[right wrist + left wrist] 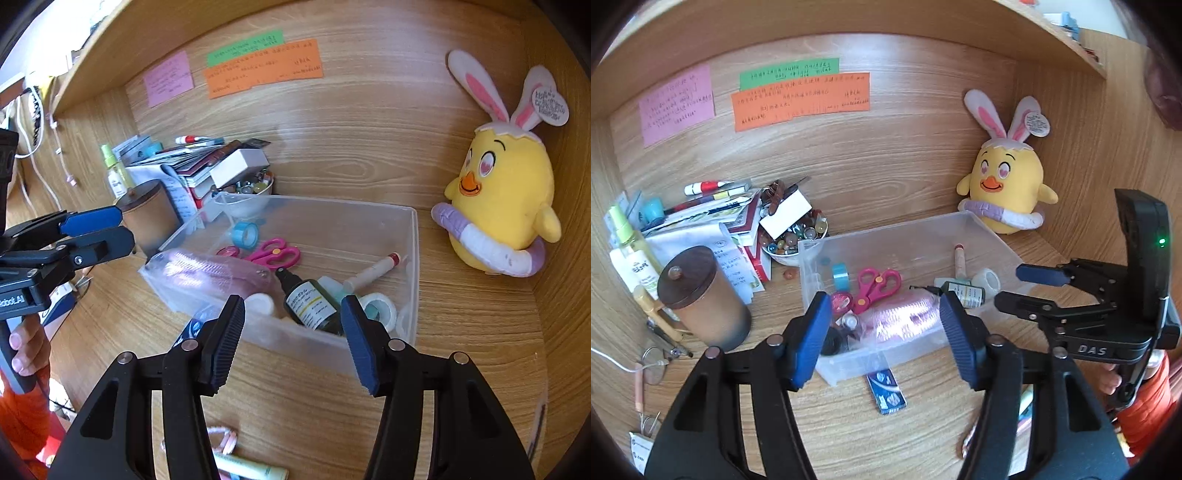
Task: Organize objects
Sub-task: 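Lower the toothpaste tube and soap bar into the clear box and release, then grasp the blue Max staple box with the left tool while the right tool grasps the pink rope, then carry the staple box and pink rope into the clear box and release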
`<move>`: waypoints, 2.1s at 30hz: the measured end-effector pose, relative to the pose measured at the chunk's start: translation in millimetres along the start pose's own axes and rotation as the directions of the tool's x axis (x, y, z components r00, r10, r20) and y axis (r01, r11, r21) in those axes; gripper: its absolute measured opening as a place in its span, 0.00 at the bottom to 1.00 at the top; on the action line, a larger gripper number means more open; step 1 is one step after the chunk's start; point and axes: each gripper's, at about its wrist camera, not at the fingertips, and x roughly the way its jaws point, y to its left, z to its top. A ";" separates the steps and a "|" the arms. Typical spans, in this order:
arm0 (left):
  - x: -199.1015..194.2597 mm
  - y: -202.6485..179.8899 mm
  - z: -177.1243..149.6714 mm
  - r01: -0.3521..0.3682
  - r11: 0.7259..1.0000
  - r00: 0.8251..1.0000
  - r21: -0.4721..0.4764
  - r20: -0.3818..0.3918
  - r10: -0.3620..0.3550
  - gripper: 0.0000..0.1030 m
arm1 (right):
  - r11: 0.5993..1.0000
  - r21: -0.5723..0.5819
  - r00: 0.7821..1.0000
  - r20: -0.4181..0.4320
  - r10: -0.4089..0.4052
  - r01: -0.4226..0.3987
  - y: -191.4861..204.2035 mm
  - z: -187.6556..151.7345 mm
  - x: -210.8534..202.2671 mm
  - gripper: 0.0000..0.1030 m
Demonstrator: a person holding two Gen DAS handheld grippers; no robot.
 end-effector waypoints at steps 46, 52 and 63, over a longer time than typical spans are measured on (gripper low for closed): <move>80.5 -1.0 -90.7 -0.053 0.995 0.952 -0.088 -0.306 0.024 0.27 | 1.000 0.018 0.999 -0.048 -0.008 0.009 15.4 -50.6 -6.7 0.11; 66.8 -5.5 -97.0 -0.044 0.997 0.956 -0.069 -0.292 0.022 0.26 | 0.998 0.056 1.000 -0.011 -0.016 0.017 6.4 -37.0 -9.3 0.11; 9.1 -5.7 -83.4 -0.011 0.998 0.989 -0.058 -0.150 0.002 0.26 | 0.999 0.053 0.998 0.064 -0.013 0.010 8.1 -14.0 -21.7 0.11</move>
